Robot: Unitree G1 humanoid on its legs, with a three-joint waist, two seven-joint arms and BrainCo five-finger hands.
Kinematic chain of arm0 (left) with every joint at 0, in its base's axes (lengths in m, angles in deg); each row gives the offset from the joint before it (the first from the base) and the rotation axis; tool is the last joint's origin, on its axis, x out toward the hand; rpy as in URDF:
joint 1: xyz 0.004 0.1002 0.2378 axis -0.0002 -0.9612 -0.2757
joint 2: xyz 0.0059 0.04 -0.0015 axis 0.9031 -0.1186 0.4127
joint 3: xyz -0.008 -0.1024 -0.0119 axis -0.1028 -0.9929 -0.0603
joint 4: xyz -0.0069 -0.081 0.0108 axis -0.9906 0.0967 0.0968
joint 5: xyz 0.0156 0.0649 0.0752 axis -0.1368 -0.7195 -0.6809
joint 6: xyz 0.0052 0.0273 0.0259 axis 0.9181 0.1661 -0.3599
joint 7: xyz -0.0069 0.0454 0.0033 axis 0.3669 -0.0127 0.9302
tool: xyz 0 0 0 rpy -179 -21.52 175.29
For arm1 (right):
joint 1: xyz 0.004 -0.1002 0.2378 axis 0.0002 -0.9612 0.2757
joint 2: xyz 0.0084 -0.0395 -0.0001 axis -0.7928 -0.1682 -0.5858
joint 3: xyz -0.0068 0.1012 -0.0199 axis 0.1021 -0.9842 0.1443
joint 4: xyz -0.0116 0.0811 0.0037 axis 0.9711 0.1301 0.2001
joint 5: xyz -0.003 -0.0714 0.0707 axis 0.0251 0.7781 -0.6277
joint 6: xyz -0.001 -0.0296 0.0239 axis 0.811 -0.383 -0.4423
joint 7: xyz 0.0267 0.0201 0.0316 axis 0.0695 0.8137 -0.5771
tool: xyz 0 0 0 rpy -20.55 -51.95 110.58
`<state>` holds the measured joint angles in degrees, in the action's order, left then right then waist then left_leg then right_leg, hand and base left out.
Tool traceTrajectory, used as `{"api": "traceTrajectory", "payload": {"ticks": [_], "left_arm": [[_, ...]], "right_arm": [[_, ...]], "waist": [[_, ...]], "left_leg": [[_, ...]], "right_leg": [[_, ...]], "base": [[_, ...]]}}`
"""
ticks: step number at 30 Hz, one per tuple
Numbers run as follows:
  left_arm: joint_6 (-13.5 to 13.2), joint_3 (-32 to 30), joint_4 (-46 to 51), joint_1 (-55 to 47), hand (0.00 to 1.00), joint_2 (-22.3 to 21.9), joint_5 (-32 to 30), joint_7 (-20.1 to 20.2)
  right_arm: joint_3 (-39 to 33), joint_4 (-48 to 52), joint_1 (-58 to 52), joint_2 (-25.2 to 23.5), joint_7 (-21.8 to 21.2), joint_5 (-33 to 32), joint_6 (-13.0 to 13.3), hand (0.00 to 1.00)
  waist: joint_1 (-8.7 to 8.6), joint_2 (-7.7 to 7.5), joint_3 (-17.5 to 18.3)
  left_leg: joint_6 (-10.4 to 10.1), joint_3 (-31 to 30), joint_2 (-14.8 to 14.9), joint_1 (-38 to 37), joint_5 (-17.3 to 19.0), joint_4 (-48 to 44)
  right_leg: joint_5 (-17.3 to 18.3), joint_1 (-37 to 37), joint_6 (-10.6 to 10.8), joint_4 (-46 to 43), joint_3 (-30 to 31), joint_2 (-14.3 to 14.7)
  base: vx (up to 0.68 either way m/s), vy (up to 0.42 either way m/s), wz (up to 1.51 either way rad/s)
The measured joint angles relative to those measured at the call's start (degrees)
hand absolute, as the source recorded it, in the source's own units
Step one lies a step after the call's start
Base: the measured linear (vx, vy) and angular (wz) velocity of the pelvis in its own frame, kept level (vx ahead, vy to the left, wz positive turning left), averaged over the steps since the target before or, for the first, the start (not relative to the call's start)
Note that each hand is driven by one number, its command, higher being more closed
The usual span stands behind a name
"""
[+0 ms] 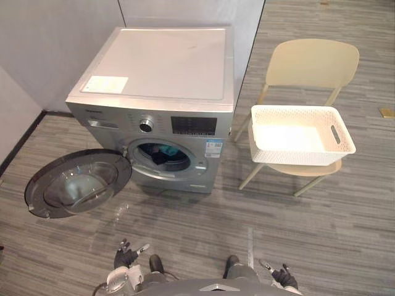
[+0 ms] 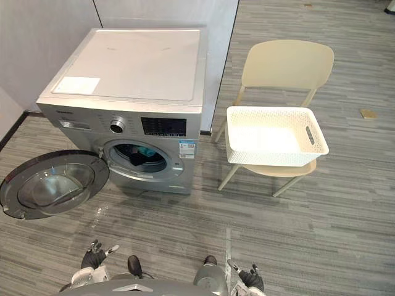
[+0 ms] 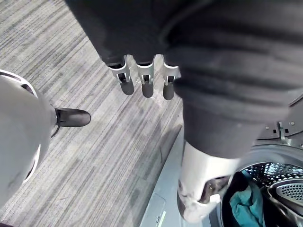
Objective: Pick up the laundry basket with both hands and put the clothes into the washing machine.
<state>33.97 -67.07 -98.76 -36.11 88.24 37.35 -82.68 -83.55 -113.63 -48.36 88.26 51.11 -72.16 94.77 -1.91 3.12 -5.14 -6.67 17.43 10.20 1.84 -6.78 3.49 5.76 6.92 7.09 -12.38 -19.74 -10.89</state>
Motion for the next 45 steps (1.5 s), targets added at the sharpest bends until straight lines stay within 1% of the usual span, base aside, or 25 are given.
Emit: {"api": "traceTrajectory", "payload": {"ticks": [2, 5, 7, 8, 10, 13, 14, 15, 16, 17, 18, 19, 21, 23, 25, 26, 27, 28, 29, 31, 32, 34, 39, 41, 45], "left_arm": [[0.5, -0.1, 1.4, -0.8, 0.0, 0.2, -0.1, -0.1], [1.1, -2.6, 11.0, -3.8, 0.0, 0.2, -0.8, -0.5], [1.3, -7.1, 22.6, -5.9, 0.0, 0.0, -4.7, -0.9], [1.4, -8.8, 25.2, -6.1, 0.0, 0.0, -5.1, -0.8], [1.9, -15.5, 32.7, -6.1, 0.0, 0.2, -7.9, -0.9], [4.0, -24.7, 40.8, -3.2, 0.0, 2.5, -12.8, -1.4], [4.7, -26.2, 41.6, -1.7, 0.0, 3.7, -14.5, -1.9], [6.2, -28.4, 41.7, 1.3, 0.0, 6.9, -17.7, -3.3], [7.4, -31.0, 40.9, 4.0, 0.0, 10.2, -19.8, -4.6], [8.0, -32.5, 40.4, 5.2, 0.0, 12.1, -20.6, -5.3], [8.8, -35.1, 38.7, 7.6, 0.0, 15.8, -21.9, -6.6], [9.6, -36.1, 37.4, 9.6, 0.0, 19.1, -22.9, -7.3], [10.6, -36.1, 33.3, 14.9, 0.0, 27.4, -26.1, -8.1], [10.9, -35.6, 28.8, 19.0, 0.0, 32.7, -28.4, -8.4], [11.1, -34.2, 20.5, 24.0, 0.0, 38.0, -31.6, -9.3], [11.3, -33.2, 17.0, 25.4, 0.0, 39.9, -32.8, -9.4], [11.7, -31.1, 11.8, 28.3, 0.0, 42.9, -33.9, -9.3], [11.8, -29.9, 9.3, 29.6, 0.0, 44.6, -34.3, -9.2], [11.9, -28.2, 5.3, 32.1, 0.0, 48.0, -35.1, -9.0], [11.8, -25.8, -0.2, 37.4, 0.0, 52.8, -36.0, -7.9], [11.8, -25.3, -1.6, 39.3, 0.0, 53.9, -36.0, -7.8], [11.6, -22.3, -7.4, 46.7, 0.0, 58.2, -35.8, -6.5], [11.6, -21.5, -12.1, 55.7, 0.0, 61.4, -35.8, -4.2], [11.6, -21.5, -13.0, 59.0, 0.0, 63.7, -35.4, -3.9], [11.6, -20.9, -13.0, 63.9, 0.0, 63.9, -32.4, -3.1]], "right_arm": [[0.0, 0.0, 0.1, -0.5, -0.3, 0.0, -0.5, 0.0], [0.0, 0.0, 0.6, -1.2, -0.5, 0.1, -0.6, 0.0], [0.1, 0.0, 0.6, -1.1, -1.4, 0.5, -0.8, 0.0], [0.1, 0.0, 0.6, -1.1, -1.5, 0.6, -0.9, 0.0], [1.8, 0.1, 0.8, 0.0, -2.1, 2.8, -1.0, 0.0], [4.9, 0.1, 2.1, 2.1, -4.1, 5.2, -1.5, 0.0], [5.4, 0.2, 2.3, 2.4, -4.3, 5.3, -1.7, 0.0], [6.6, 0.2, 2.7, 3.0, -5.0, 6.3, -2.0, 0.0], [6.9, 0.2, 3.3, 3.1, -5.5, 6.9, -2.0, 0.0], [7.0, 0.3, 3.8, 3.1, -5.5, 7.1, -2.0, 0.0], [7.3, 0.6, 4.4, 3.2, -5.5, 7.1, -2.0, 0.0], [7.4, 1.0, 4.6, 3.5, -5.5, 7.1, -1.9, 0.0], [7.4, 1.5, 4.7, 3.7, -5.5, 7.0, -1.9, 0.0], [7.3, 1.4, 4.6, 3.8, -5.5, 6.6, -1.9, 0.0], [6.5, 1.1, 4.2, 4.0, -5.5, 6.0, -1.8, 0.0], [6.1, 1.0, 4.2, 4.1, -5.5, 5.7, -1.8, 0.0], [5.8, 1.1, 4.2, 4.0, -5.5, 4.5, -1.6, 0.0], [5.6, 1.1, 4.2, 3.9, -5.5, 4.3, -1.6, 0.0], [5.6, 1.2, 4.2, 3.7, -5.5, 3.9, -1.5, 0.0], [4.3, 1.3, 3.7, 3.2, -5.5, 3.9, -1.5, 0.0], [3.9, 1.4, 3.7, 3.0, -5.5, 3.8, -1.5, 0.0], [3.5, 2.5, 3.7, 2.6, -5.5, 2.5, -1.5, 0.0], [4.5, 7.5, 3.4, 1.1, -5.5, 0.2, -1.4, 0.0], [7.3, 13.3, 3.0, 0.0, -5.5, -1.2, -0.5, 0.0], [9.1, 20.1, 3.0, -0.8, -5.4, -3.0, 1.2, 0.0]], "waist": [[0.07, -0.31, 0.1], [0.49, -0.97, 0.5], [0.6, -0.95, 0.6], [0.74, -0.85, 0.7], [1.09, -0.28, 1.0], [1.47, 0.78, 1.2], [1.48, 0.92, 1.0], [1.82, 1.03, 0.7], [2.07, 0.92, 0.5], [2.22, 0.72, 0.4], [2.21, 0.69, 0.3], [2.12, 0.9, 0.3], [1.75, 0.95, 0.3], [1.67, 0.52, -0.2], [1.37, 0.47, -0.6], [1.48, 0.44, -0.8], [1.55, -0.05, -1.5], [1.76, -0.45, -1.8], [1.91, -1.33, -2.7], [1.82, -2.63, -3.4], [1.8, -3.28, -3.9], [1.09, -4.41, -5.6], [0.47, -6.13, -10.3], [0.94, -7.55, -11.6], [1.47, -9.05, -13.7]], "left_leg": [[0.0, -0.1, -0.4, -0.8, 0.0, 0.9], [0.1, -0.3, -0.8, -0.8, 0.0, 1.0], [0.1, -1.9, -0.9, -0.7, 0.0, 1.0], [0.1, -2.3, -0.9, -0.6, 0.0, 1.0], [0.4, -4.0, -1.0, 0.2, -0.2, 1.0], [0.7, -7.5, -1.1, 3.6, -0.4, -0.9], [1.1, -8.4, -1.2, 4.6, -0.1, -1.9], [2.4, -8.9, -1.3, 6.2, 0.7, -4.5], [6.4, -6.5, -1.2, 7.3, 2.8, -7.3], [9.1, -4.4, -1.1, 7.5, 3.7, -8.6], [11.6, -0.4, -0.4, 7.5, 4.6, -10.2], [11.1, 0.5, -0.3, 7.1, 4.3, -10.4], [8.7, -0.5, -0.3, 7.2, 2.6, -10.3], [7.2, -2.5, -0.2, 7.8, 2.1, -10.3], [3.4, -4.7, 0.2, 7.9, 2.0, -9.8], [2.0, -4.5, 0.4, 7.6, 2.2, -8.8], [1.1, -3.6, 0.0, 7.4, 1.4, -7.2], [1.1, -2.8, -0.2, 7.4, 1.2, -6.4], [1.3, -1.0, -0.4, 7.6, 0.7, -5.5], [1.5, 1.4, -1.1, 9.4, 0.3, -4.2], [1.8, 1.9, -1.2, 9.9, 0.1, -4.2], [2.7, 3.1, -1.6, 13.1, -0.8, -4.2], [3.0, 4.3, -0.8, 16.1, -1.4, -5.0], [2.8, 4.6, 1.2, 19.5, -1.4, -6.3], [2.4, 4.0, 3.4, 23.2, -1.8, -7.2]], "right_leg": [[-0.7, -1.0, 0.3, 1.2, 0.1, -0.1], [-1.6, -1.8, 0.2, 2.8, -0.1, -0.2], [-1.5, -3.2, 0.5, 3.6, -1.6, -0.2], [-1.5, -3.4, 0.5, 3.7, -2.0, -0.2], [-1.4, -4.1, 0.4, 4.1, -3.6, -0.2], [-0.3, -4.1, 0.5, 3.2, -6.1, -0.2], [0.3, -4.1, 0.4, 2.8, -6.5, -0.2], [1.4, -4.1, 0.3, 1.8, -7.2, -0.5], [2.2, -4.3, 0.3, 0.7, -7.9, -1.1], [2.4, -4.5, 0.3, 0.4, -7.9, -1.5], [2.5, -5.3, 0.4, 0.4, -7.4, -1.7], [2.5, -5.7, 0.5, 0.2, -7.2, -1.7], [2.5, -5.3, 0.1, -0.9, -6.9, -1.6], [2.4, -4.6, -0.1, -1.4, -5.7, -1.3], [2.5, -3.7, -0.1, -1.4, -5.2, -0.8], [2.6, -2.7, -0.2, -1.7, -4.3, -0.8], [2.8, -1.3, -0.6, -2.3, -3.2, -1.2], [2.8, -0.3, -0.5, -2.6, -2.3, -1.4], [2.4, 1.7, -0.1, -2.8, -0.5, -1.7], [1.1, 5.8, 0.1, -2.9, 2.3, -1.9], [0.4, 6.7, 0.1, -2.8, 3.0, -2.0], [-1.5, 10.6, 0.3, -2.7, 4.4, -2.2], [-3.4, 13.3, 0.0, -1.8, 4.7, -1.6], [-5.3, 15.1, -0.8, 0.7, 4.4, 0.1], [-8.5, 15.5, -1.6, 5.6, 2.7, 2.2]], "base": [[0.03, 0.064, 0.04], [0.03, 0.044, 0.04], [0.02, 0.012, 0.27], [0.02, 0.003, 0.36], [0.02, 0.005, 0.41], [0.0, -0.003, 0.56], [-0.01, -0.009, 0.81], [-0.02, 0.0, 0.68], [-0.02, 0.002, 0.5], [0.0, -0.006, 0.16], [0.03, -0.013, -0.04], [0.05, -0.013, 0.04], [0.06, -0.008, 0.2], [0.0, -0.024, 0.1], [-0.05, -0.008, -0.1], [-0.08, 0.046, -0.33], [-0.08, 0.054, -0.38], [-0.1, 0.08, -0.5], [-0.09, 0.062, -0.54], [-0.08, 0.064, -0.52], [-0.05, 0.06, -0.4], [-0.05, 0.053, -0.27], [-0.01, 0.012, -0.1], [-0.03, -0.041, -0.15], [-0.02, -0.049, -0.01]]}}
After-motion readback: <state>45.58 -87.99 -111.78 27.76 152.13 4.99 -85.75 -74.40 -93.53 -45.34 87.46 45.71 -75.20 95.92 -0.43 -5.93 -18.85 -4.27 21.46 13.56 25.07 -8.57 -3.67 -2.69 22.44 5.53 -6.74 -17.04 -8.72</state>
